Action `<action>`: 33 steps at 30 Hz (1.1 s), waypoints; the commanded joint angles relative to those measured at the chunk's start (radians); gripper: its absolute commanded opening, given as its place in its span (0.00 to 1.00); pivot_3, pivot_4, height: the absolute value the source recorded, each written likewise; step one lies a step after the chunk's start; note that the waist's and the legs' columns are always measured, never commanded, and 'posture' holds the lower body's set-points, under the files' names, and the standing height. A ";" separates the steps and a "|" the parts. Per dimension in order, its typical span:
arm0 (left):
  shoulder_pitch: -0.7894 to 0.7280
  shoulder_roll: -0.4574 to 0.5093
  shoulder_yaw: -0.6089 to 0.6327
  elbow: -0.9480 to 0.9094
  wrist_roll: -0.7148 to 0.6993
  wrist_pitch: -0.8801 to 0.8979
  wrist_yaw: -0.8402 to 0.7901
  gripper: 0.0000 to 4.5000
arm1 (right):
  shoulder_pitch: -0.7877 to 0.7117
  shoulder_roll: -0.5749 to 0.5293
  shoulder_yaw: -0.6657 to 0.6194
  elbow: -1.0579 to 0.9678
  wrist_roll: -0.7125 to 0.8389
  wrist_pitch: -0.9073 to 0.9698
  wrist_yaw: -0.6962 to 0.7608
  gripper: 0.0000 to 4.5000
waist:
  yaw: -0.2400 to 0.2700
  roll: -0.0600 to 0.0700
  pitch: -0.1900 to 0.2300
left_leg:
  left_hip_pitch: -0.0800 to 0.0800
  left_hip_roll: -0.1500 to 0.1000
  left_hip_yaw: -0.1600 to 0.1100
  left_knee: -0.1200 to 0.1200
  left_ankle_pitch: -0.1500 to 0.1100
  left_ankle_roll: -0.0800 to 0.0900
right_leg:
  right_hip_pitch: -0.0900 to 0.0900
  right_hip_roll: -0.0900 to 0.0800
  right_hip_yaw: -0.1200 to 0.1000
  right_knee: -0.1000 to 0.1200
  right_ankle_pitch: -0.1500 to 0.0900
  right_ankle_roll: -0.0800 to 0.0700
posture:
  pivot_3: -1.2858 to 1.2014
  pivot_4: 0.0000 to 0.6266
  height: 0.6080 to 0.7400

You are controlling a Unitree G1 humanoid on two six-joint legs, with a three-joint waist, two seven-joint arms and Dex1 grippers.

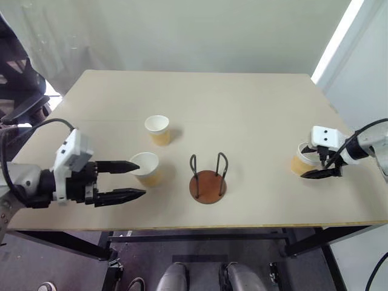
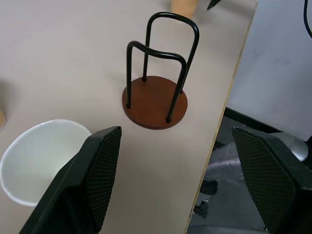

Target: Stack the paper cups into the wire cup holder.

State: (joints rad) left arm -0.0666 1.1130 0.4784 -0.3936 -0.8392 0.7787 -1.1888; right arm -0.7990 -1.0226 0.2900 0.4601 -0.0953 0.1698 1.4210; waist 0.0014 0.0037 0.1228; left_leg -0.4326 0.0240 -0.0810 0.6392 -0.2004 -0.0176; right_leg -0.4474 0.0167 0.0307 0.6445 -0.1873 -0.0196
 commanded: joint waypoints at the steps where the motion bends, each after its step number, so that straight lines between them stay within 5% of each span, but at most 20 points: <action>1: -0.015 -0.012 0.058 -0.027 -0.035 -0.002 0.021 0.87 | -0.028 0.010 -0.002 0.039 -0.034 -0.041 -0.013 0.95 | 0.001 0.000 0.000 | 0.000 0.000 0.000 0.000 0.000 0.000 | 0.000 0.000 0.000 0.000 0.000 0.000 | 0.52 0.24 1.00; 4: -0.037 -0.044 0.075 -0.028 -0.052 -0.027 0.046 0.87 | -0.035 0.026 -0.002 0.071 -0.053 -0.061 -0.020 0.82 | 0.003 0.000 0.000 | 0.000 0.000 0.000 0.000 0.000 0.000 | 0.000 0.000 0.000 0.000 0.001 -0.001 | 0.52 0.24 1.00; 14: -0.017 -0.132 0.079 -0.028 -0.050 -0.098 0.064 0.87 | -0.053 0.016 -0.029 0.072 -0.055 -0.079 0.009 0.01 | 0.003 0.000 0.000 | 0.003 0.000 0.001 0.000 0.000 0.000 | 0.002 0.000 0.000 0.001 0.001 -0.002 | 0.52 0.24 1.00; 23: 0.093 -0.195 0.066 -0.001 0.039 -0.218 0.061 0.87 | -0.187 -0.013 -0.196 -0.357 0.291 0.178 0.191 0.01 | -0.004 0.002 0.001 | 0.004 0.001 0.002 -0.002 0.000 -0.001 | 0.002 0.001 0.000 0.000 -0.001 -0.003 | 0.52 0.24 1.00; 28: 0.085 -0.280 0.027 0.029 0.090 -0.323 0.073 0.87 | -0.269 0.155 -0.227 -0.622 0.539 0.448 0.095 0.01 | -0.009 -0.001 -0.001 | 0.008 0.006 0.002 -0.003 0.000 -0.002 | 0.006 0.006 0.000 0.000 -0.004 -0.006 | 0.52 0.24 1.00; 33: 0.188 -0.329 -0.010 0.021 0.139 -0.391 0.053 0.87 | -0.278 0.273 -0.136 -0.726 0.528 0.533 -0.049 0.01 | -0.007 -0.001 0.000 | 0.011 0.007 0.002 -0.002 -0.002 -0.003 | 0.010 0.008 0.000 0.000 -0.007 -0.007 | 0.52 0.24 1.00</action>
State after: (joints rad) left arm 0.1011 0.7952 0.4775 -0.3538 -0.7139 0.4200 -1.1275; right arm -1.0584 -0.7607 0.1361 -0.2294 0.4423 0.6859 1.4207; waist -0.0058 0.0027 0.1226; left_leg -0.4209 0.0310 -0.0792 0.6368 -0.2030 -0.0209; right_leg -0.4377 0.0244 0.0314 0.6445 -0.1949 -0.0273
